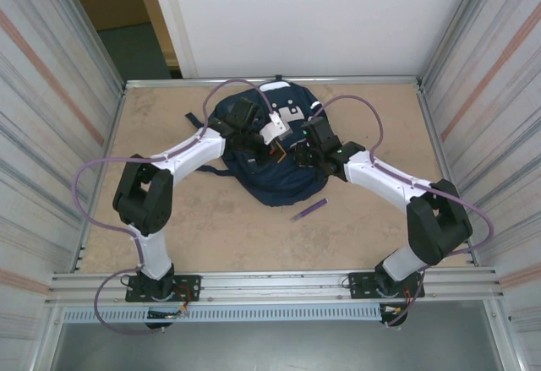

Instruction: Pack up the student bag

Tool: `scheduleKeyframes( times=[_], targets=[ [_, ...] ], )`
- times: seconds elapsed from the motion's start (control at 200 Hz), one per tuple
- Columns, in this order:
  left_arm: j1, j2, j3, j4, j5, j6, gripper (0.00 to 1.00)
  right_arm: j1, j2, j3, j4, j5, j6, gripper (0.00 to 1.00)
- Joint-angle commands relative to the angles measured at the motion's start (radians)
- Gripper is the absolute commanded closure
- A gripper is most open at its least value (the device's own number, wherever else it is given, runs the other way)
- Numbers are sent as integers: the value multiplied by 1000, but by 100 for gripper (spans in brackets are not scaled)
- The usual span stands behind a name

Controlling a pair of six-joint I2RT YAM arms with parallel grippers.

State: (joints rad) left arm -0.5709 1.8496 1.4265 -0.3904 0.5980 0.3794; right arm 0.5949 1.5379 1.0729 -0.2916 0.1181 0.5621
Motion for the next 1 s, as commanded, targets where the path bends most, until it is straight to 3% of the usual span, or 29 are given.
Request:
scheduleKeyframes(
  times=[0.0,0.336,0.506,0.621,0.742,0.877,0.997],
  targets=[
    [-19,-85,15,44,143,2,100,-52,-38,-31,-49,45,8,84],
    [-19,-63,27,36,115,-9,100,-114,-54,-14,17,-384,-52,95],
    [-18,-50,39,55,94,-41,100,-125,-22,2,26,-646,25,94],
    [-19,-41,37,82,95,-61,100,-105,1,-37,134,-798,134,90],
    [-20,-30,36,110,103,-81,100,-71,10,-82,226,-818,203,87],
    [-18,-26,32,137,118,-101,100,-40,31,-101,249,-739,198,85],
    [-17,-42,13,139,105,-74,100,-43,-9,-124,227,-629,159,76]
  ],
)
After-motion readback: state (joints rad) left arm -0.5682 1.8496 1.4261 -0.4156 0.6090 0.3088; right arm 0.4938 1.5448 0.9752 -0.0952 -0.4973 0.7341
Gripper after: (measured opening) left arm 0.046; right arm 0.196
